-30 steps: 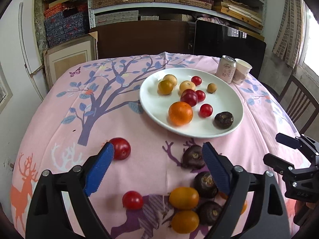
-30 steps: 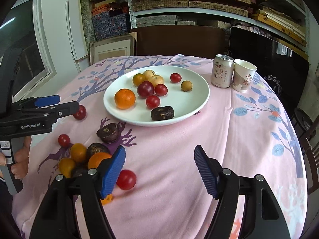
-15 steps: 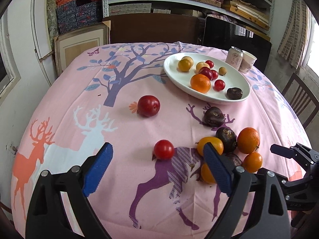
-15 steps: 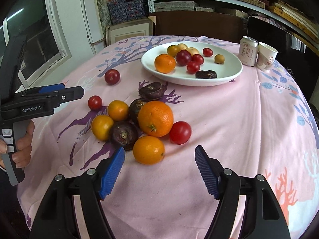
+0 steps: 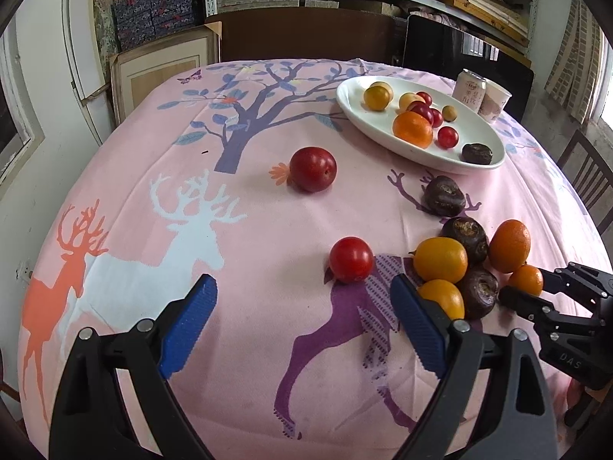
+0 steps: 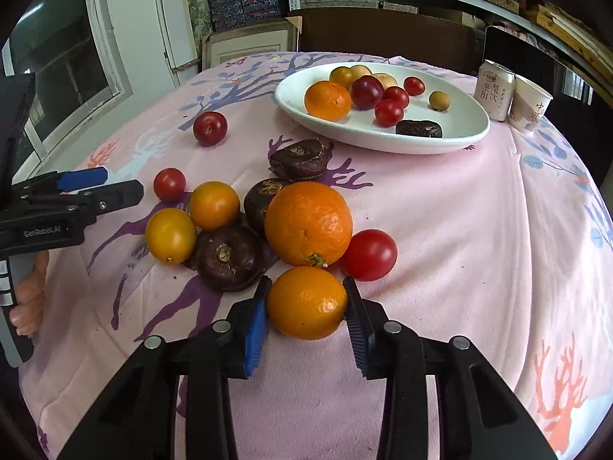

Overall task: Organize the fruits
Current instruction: 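Grasp a tangerine with the right gripper while the left gripper grasps a red tomato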

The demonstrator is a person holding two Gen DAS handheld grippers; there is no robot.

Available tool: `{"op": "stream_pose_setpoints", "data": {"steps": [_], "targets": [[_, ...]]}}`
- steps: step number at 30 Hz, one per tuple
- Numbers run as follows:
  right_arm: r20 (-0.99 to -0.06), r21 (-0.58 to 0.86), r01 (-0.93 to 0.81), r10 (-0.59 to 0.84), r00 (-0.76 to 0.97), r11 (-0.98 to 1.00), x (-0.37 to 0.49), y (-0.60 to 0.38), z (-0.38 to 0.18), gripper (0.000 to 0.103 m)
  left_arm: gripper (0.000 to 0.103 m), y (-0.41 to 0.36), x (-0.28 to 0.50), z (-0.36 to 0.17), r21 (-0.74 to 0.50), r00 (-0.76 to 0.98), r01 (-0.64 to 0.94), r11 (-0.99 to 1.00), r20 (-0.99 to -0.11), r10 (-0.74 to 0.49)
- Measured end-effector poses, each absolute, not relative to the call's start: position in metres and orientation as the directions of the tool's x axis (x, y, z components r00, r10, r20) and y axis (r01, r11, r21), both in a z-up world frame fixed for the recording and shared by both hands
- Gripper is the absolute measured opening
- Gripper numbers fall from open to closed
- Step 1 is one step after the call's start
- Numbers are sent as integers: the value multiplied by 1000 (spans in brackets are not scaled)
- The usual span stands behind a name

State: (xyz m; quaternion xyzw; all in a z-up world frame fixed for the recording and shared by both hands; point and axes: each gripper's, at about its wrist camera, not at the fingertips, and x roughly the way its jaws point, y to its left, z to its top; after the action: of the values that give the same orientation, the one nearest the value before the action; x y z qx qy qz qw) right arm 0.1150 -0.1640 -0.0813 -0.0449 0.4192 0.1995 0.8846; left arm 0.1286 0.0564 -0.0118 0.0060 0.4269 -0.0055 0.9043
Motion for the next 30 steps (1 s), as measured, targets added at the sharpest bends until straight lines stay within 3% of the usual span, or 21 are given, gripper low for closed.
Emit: {"op": "stream_pose_setpoints", "data": {"steps": [2, 7, 9, 10, 12, 19, 25, 30], "targets": [[-745, 125, -385, 343, 573, 914, 114, -171, -79, 38, 89, 50, 134, -15, 29, 630, 22, 999, -776, 8], [-718, 177, -376, 380, 583, 910, 114, -183, -73, 38, 69, 39, 150, -27, 38, 594, 45, 998, -804, 3], [-711, 179, -381, 387, 587, 907, 113, -185, -72, 38, 51, 37, 157, -34, 18, 568, 42, 999, -823, -9], [-708, 183, -383, 392, 587, 905, 113, -186, -71, 38, 50, 38, 159, -35, 9, 570, 36, 999, -822, -13], [-703, 192, -390, 404, 586, 901, 113, -187, -70, 38, 27, 36, 161, -33, -28, 575, 58, 998, -816, -56], [-673, 192, -394, 413, 614, 899, 106, -192, -59, 38, 27, 22, 153, -17, 0, 600, 75, 997, -799, -46], [-613, 174, -391, 410, 675, 904, 97, -203, -33, 38, 27, 2, 142, 29, -6, 661, 128, 992, -745, -90], [-506, 2, -355, 307, 806, 935, 90, -213, 8, 38, 28, -19, 149, 71, -5, 726, 186, 983, -673, -141]]}}
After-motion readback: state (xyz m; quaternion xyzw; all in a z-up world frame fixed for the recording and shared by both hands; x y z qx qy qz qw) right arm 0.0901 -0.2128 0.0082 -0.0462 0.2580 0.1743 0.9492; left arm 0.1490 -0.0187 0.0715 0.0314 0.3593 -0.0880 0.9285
